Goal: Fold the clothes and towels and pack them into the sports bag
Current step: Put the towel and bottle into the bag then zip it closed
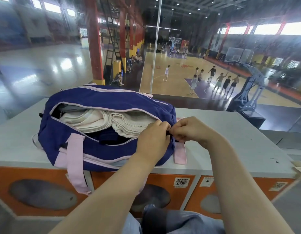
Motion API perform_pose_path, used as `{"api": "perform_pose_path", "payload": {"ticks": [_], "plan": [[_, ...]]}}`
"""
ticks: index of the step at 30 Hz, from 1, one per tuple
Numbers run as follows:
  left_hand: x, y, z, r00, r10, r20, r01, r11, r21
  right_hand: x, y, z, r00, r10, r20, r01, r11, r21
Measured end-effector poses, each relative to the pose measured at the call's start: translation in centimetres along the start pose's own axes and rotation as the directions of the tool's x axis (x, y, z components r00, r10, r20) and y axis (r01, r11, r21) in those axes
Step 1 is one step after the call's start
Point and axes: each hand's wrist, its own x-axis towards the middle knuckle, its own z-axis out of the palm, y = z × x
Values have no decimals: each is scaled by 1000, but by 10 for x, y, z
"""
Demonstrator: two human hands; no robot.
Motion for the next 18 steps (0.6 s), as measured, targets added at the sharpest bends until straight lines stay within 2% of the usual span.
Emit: {"api": "perform_pose_path", "payload": {"ticks": [3, 6, 8, 12, 15, 18], "plan": [[1, -5, -2, 999, -39, -29, 37, 997, -67, -4, -1, 0, 998, 6, 55, -13, 991, 132], [0, -7, -3, 996, -53, -67, 47, 995, -88, -3, 3, 3, 1000, 7, -20, -3, 980, 197], [0, -6, -4, 993, -77, -85, 67, 990, -122, 2, 8, 7, 996, -23, -90, 35, 990, 138], [-2, -8, -11, 979, -193, -64, 163, 933, -322, 8, 9, 24, 977, -191, -93, 190, 982, -18], [-4, -11, -15, 979, -197, -47, 163, 904, -396, 9, 9, 26, 969, -215, -125, 222, 974, 45], [-5, -11, -17, 983, -183, -32, 153, 895, -418, 9, 11, 25, 965, -248, -88, 256, 963, 83]]}}
